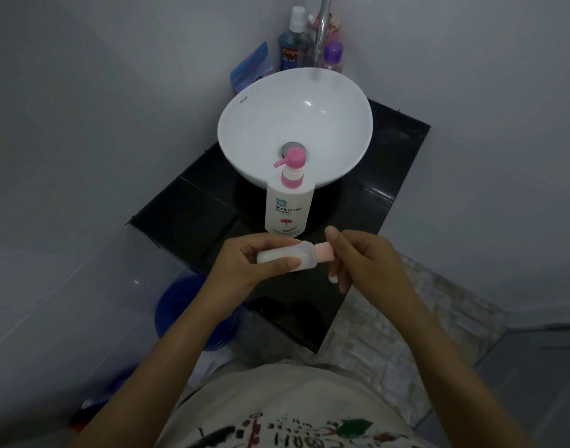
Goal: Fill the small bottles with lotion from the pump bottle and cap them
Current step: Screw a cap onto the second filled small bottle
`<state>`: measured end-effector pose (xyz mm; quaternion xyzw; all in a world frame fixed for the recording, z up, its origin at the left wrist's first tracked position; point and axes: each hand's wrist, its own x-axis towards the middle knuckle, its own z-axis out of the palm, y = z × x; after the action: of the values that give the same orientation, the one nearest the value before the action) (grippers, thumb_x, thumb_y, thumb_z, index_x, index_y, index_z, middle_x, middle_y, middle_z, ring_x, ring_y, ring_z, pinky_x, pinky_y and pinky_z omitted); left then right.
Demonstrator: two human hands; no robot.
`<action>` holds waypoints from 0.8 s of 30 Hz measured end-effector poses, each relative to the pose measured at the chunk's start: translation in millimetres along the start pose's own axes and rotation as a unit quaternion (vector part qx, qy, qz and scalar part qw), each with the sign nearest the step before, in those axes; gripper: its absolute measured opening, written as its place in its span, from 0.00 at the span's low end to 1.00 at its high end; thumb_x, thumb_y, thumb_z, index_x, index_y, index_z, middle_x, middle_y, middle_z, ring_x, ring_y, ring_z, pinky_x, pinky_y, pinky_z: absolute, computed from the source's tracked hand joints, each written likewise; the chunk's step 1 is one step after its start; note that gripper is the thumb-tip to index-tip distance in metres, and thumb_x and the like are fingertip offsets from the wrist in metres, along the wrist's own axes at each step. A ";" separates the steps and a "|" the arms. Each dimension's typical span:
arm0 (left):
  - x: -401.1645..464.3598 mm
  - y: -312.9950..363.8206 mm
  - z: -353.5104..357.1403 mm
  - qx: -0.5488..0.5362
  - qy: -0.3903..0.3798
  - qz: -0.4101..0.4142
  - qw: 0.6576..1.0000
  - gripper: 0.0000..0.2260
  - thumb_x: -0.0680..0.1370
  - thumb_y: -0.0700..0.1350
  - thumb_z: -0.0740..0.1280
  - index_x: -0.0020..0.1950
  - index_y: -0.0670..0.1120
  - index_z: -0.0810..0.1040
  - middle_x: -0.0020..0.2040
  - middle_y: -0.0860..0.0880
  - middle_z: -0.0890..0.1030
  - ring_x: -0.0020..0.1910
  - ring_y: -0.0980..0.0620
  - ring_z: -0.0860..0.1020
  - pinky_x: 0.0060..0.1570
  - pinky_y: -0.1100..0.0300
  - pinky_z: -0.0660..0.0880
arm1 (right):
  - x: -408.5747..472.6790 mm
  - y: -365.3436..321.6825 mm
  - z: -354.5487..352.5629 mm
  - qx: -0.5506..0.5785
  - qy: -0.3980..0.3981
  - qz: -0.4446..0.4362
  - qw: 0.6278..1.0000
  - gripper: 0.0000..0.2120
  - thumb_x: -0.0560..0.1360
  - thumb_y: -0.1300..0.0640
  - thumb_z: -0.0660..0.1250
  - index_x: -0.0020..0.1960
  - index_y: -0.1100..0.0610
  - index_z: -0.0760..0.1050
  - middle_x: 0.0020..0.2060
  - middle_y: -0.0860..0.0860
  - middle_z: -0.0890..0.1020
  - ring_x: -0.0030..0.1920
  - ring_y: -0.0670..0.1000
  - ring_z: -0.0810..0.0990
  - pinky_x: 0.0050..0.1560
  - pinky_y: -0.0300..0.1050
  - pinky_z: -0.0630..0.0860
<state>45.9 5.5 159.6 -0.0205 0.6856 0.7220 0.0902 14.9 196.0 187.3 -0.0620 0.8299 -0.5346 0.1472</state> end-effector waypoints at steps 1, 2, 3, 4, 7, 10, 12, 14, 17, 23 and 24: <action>0.1 0.0 0.0 0.000 0.001 -0.002 1.000 0.14 0.66 0.45 0.72 0.51 0.49 0.82 0.49 0.54 0.84 0.52 0.57 0.81 0.47 0.66 0.77 | -1.0 -1.0 -1.9 0.016 -0.020 -0.010 1.000 0.18 0.71 0.42 0.61 0.45 0.56 0.78 0.32 0.52 0.82 0.27 0.47 0.77 0.29 0.34 0.72; 0.0 0.0 -0.2 -0.002 0.003 -0.002 1.000 0.14 0.66 0.45 0.72 0.51 0.48 0.82 0.49 0.53 0.84 0.52 0.56 0.81 0.46 0.65 0.78 | -1.8 -1.1 -4.0 0.028 -0.045 -0.024 0.998 0.14 0.72 0.46 0.63 0.49 0.55 0.77 0.36 0.52 0.82 0.29 0.46 0.79 0.29 0.31 0.72; -0.3 0.2 -0.1 -0.005 0.004 -0.002 1.000 0.14 0.66 0.45 0.72 0.51 0.48 0.82 0.49 0.53 0.84 0.52 0.56 0.81 0.46 0.65 0.78 | -2.2 -0.4 -5.7 0.031 -0.064 -0.039 0.997 0.11 0.73 0.51 0.66 0.51 0.56 0.77 0.39 0.52 0.82 0.32 0.47 0.80 0.30 0.30 0.72; -0.7 0.5 0.0 -0.007 0.004 -0.001 1.000 0.14 0.65 0.45 0.72 0.51 0.47 0.82 0.49 0.52 0.84 0.52 0.56 0.81 0.46 0.66 0.78 | -3.0 1.2 -6.0 0.028 -0.065 -0.046 0.996 0.08 0.73 0.54 0.67 0.51 0.57 0.77 0.38 0.53 0.83 0.31 0.47 0.80 0.30 0.29 0.71; -0.9 0.7 1.5 -0.001 0.000 0.001 1.000 0.14 0.65 0.45 0.72 0.50 0.48 0.82 0.49 0.53 0.84 0.51 0.56 0.81 0.45 0.66 0.78 | -3.7 5.7 1.2 0.005 -0.007 -0.010 1.000 0.14 0.73 0.47 0.64 0.42 0.58 0.78 0.28 0.51 0.80 0.23 0.49 0.76 0.26 0.34 0.71; 0.0 1.0 2.4 0.004 -0.004 0.000 1.000 0.13 0.65 0.45 0.71 0.50 0.50 0.82 0.47 0.56 0.84 0.50 0.58 0.81 0.45 0.67 0.77 | -2.6 5.6 4.1 0.009 0.004 0.010 1.000 0.21 0.71 0.40 0.59 0.40 0.58 0.77 0.27 0.52 0.80 0.22 0.50 0.75 0.25 0.37 0.72; 0.9 0.4 1.9 0.001 -0.003 0.000 1.000 0.13 0.66 0.45 0.71 0.50 0.49 0.82 0.48 0.57 0.84 0.50 0.58 0.81 0.46 0.67 0.77 | -2.9 4.4 -0.2 0.051 -0.023 -0.012 0.998 0.16 0.71 0.44 0.62 0.47 0.55 0.77 0.33 0.54 0.82 0.27 0.51 0.77 0.27 0.33 0.71; 1.1 0.2 1.1 0.002 0.002 -0.002 1.000 0.13 0.66 0.45 0.71 0.51 0.49 0.82 0.48 0.55 0.84 0.51 0.57 0.81 0.46 0.67 0.77 | -3.6 4.1 -3.2 0.073 -0.037 -0.034 0.996 0.10 0.73 0.51 0.65 0.50 0.57 0.76 0.36 0.57 0.82 0.29 0.53 0.78 0.27 0.31 0.70; 1.0 -1.7 0.9 0.014 0.000 -0.009 1.000 0.14 0.66 0.46 0.71 0.51 0.49 0.82 0.49 0.53 0.84 0.50 0.57 0.81 0.46 0.66 0.78 | -2.6 6.8 1.0 0.042 -0.003 -0.017 0.999 0.07 0.75 0.54 0.65 0.46 0.57 0.77 0.28 0.52 0.80 0.23 0.50 0.75 0.24 0.34 0.70; 1.0 -7.0 -1.3 0.009 0.017 -0.010 1.000 0.16 0.66 0.46 0.72 0.53 0.45 0.82 0.51 0.48 0.84 0.52 0.53 0.81 0.47 0.62 0.79 | -1.0 5.8 -0.1 0.070 -0.037 -0.005 0.997 0.05 0.74 0.57 0.66 0.48 0.57 0.78 0.33 0.54 0.82 0.27 0.51 0.79 0.21 0.38 0.71; 1.0 -7.5 -1.8 0.009 0.018 -0.009 1.000 0.16 0.65 0.45 0.72 0.52 0.45 0.82 0.51 0.47 0.84 0.52 0.52 0.81 0.48 0.62 0.79 | -1.5 6.2 1.4 0.082 -0.037 0.003 0.996 0.05 0.74 0.58 0.66 0.48 0.57 0.78 0.33 0.53 0.82 0.27 0.50 0.78 0.20 0.38 0.70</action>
<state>46.0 4.1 151.9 -0.0388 0.6932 0.7148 0.0843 17.1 197.8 181.4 -0.0672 0.7774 -0.5977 0.1841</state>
